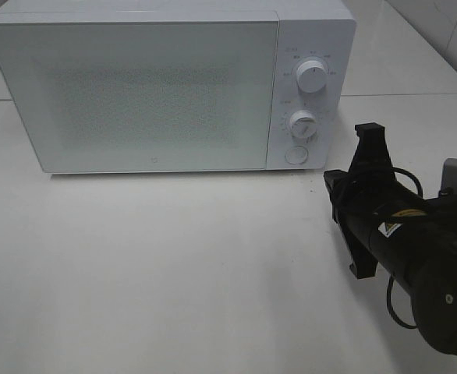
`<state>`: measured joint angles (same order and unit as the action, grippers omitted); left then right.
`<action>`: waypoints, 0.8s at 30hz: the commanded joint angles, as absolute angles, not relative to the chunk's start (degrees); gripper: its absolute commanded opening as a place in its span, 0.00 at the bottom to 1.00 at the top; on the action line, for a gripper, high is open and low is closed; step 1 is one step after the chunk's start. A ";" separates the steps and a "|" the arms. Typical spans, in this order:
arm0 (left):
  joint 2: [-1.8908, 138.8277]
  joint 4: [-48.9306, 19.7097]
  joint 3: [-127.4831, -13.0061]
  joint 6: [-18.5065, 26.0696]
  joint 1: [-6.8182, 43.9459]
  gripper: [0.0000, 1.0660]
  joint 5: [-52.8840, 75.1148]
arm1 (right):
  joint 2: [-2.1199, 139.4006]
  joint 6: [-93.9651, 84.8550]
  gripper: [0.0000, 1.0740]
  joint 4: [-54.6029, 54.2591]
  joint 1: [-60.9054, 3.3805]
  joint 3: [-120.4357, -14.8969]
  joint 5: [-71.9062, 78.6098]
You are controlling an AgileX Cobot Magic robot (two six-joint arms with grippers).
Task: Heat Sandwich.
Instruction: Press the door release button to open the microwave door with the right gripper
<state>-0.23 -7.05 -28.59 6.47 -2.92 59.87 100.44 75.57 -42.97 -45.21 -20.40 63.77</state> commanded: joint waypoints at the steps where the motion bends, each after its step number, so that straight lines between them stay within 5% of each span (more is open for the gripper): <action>1: -1.72 -7.33 -28.42 6.53 -2.98 0.97 58.90 | 100.44 76.83 0.01 -42.69 -45.32 -20.91 63.60; 24: -1.72 -7.33 -28.42 6.53 -2.98 0.97 58.90 | 112.70 80.79 0.01 -35.75 -36.38 -33.46 56.49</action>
